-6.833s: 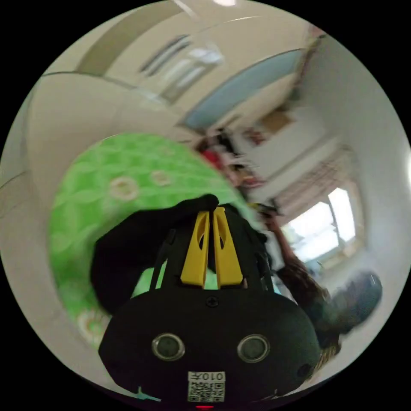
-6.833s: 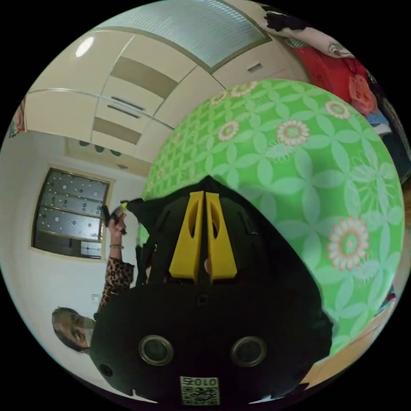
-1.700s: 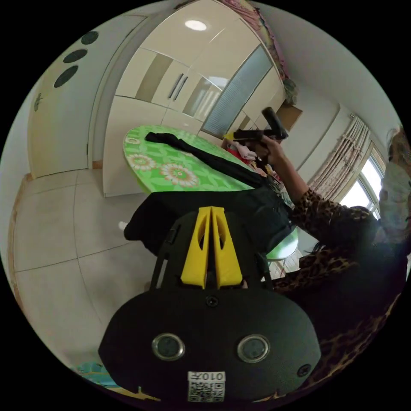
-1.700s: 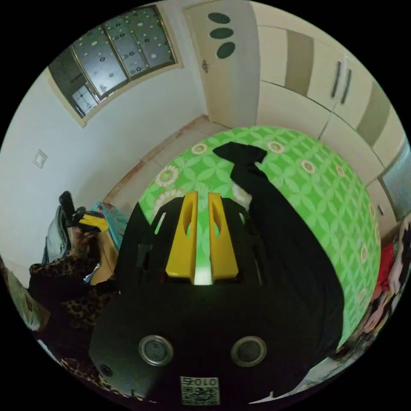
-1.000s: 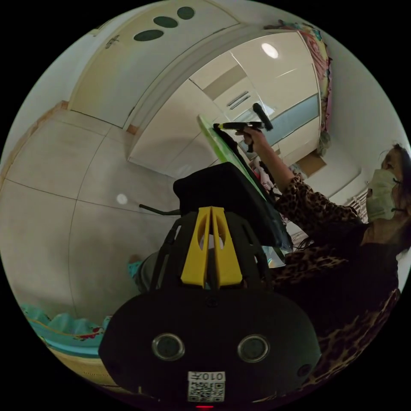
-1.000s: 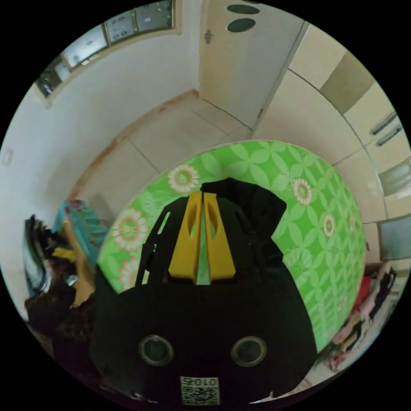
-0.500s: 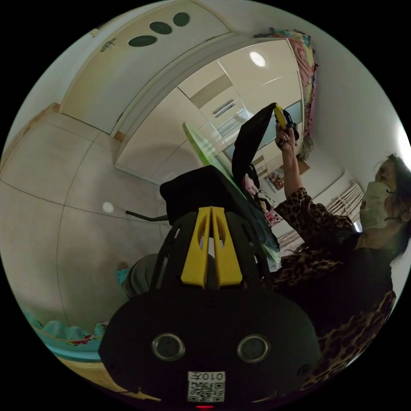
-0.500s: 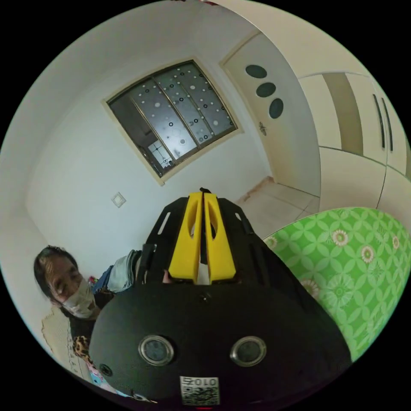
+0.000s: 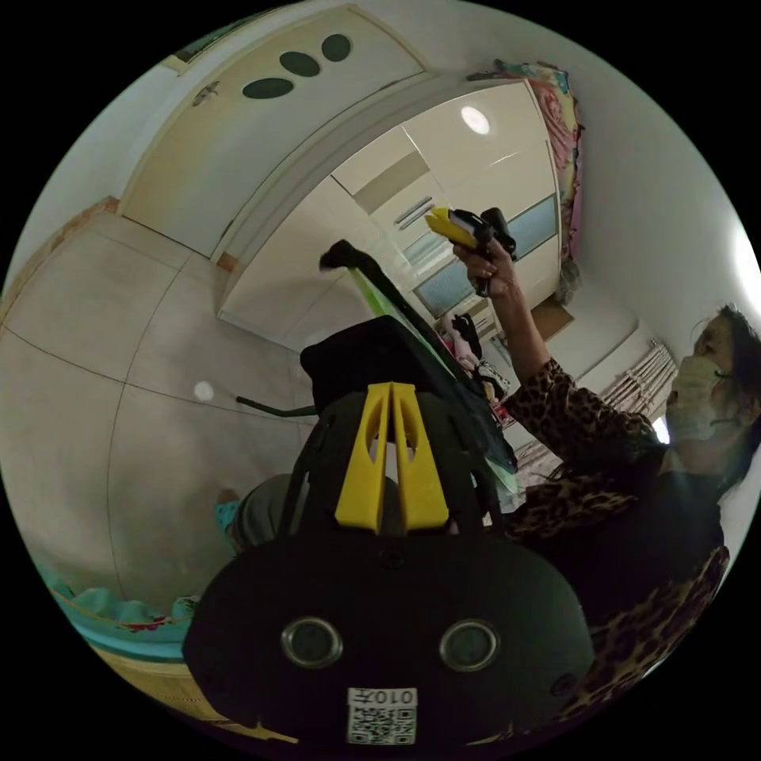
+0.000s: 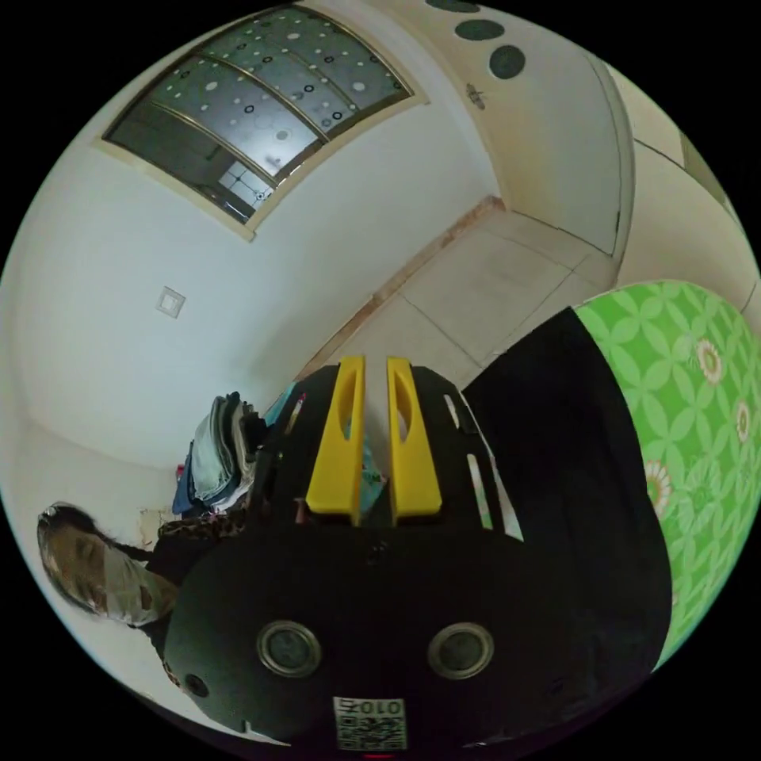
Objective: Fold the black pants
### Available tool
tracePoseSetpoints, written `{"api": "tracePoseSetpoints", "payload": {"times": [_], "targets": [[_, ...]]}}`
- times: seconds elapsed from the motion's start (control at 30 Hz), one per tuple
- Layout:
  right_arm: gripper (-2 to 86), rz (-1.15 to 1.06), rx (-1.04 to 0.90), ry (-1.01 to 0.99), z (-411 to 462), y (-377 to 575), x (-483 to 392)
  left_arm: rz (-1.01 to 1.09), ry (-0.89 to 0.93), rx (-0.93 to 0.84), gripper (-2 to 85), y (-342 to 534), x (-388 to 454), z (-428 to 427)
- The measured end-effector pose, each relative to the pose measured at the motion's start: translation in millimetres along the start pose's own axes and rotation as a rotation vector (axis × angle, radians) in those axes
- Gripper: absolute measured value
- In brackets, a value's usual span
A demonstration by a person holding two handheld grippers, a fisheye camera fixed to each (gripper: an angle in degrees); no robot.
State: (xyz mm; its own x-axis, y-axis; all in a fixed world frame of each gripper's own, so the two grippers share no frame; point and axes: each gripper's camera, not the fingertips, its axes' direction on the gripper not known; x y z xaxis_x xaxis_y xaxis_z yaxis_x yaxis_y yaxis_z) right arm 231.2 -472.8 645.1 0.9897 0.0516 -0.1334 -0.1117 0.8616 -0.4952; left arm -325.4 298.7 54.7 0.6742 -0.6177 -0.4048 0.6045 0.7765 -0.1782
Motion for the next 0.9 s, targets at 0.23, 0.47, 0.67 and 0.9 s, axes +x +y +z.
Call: {"api": "tracePoseSetpoints", "payload": {"times": [0.23, 0.47, 0.67, 0.9], "targets": [[3.7, 0.206, 0.052, 0.206, -65, 69, 78, -0.071, 0.102, 0.02, -0.2, -24, -28, 37], [1.2, 0.529, -0.17, 0.618, -91, 180, 171, 0.13, 0.183, -0.077, -0.2, -108, 35, 130], [1.0, 0.457, -0.024, 0.303, -107, 233, 198, 0.301, 0.075, -0.214, -0.2, -202, 97, 261], [1.0, 0.525, 0.054, 0.197, -125, 260, 250, 0.206, -0.134, -0.448, -0.2, -260, 91, 399]]}}
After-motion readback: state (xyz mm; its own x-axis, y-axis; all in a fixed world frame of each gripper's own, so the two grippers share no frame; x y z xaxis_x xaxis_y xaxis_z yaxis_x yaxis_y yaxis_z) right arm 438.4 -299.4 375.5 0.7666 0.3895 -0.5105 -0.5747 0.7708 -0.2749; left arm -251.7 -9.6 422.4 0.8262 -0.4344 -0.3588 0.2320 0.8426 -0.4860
